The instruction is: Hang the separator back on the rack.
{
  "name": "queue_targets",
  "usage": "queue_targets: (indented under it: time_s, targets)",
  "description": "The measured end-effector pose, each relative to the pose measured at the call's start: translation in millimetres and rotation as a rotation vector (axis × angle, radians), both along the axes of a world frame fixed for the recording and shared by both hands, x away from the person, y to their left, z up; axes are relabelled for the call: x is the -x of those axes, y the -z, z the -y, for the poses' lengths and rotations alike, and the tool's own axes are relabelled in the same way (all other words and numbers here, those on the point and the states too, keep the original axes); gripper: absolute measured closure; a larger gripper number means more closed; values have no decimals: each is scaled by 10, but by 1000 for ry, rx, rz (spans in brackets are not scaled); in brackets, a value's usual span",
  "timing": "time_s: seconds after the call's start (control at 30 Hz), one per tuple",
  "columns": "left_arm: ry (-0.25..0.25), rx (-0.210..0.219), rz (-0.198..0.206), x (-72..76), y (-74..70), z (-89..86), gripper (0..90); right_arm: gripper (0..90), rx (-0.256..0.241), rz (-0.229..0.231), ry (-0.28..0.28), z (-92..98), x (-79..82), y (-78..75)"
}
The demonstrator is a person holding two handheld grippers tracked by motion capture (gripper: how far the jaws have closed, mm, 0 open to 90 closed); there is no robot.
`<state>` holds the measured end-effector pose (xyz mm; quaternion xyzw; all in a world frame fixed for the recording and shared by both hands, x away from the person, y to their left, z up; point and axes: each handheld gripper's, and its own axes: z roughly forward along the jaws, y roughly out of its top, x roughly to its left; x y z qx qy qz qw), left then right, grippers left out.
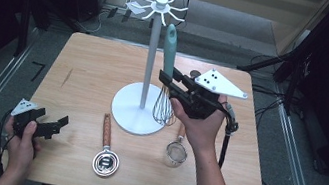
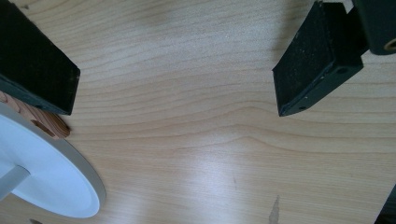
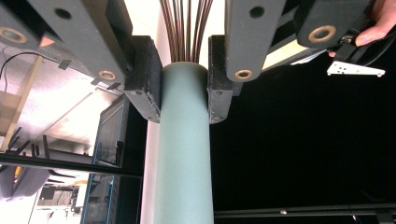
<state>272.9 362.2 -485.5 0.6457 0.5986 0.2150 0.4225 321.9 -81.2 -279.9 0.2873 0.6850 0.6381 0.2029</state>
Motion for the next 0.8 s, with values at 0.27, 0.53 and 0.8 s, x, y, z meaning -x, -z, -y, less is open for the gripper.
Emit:
queue_targets:
  time_s: [0.27,0.53,0.8]
  targets:
    - [0,2,1,-1,1,0,6,706,5,1,-3,-58,-3,-30]
    - [0,3,1,-1,1,0,6,706,8,-4,7,-93,-18,-49]
    - [1,3,0,-2,1,0,6,706,12,-9,11,-121,-32,-57]
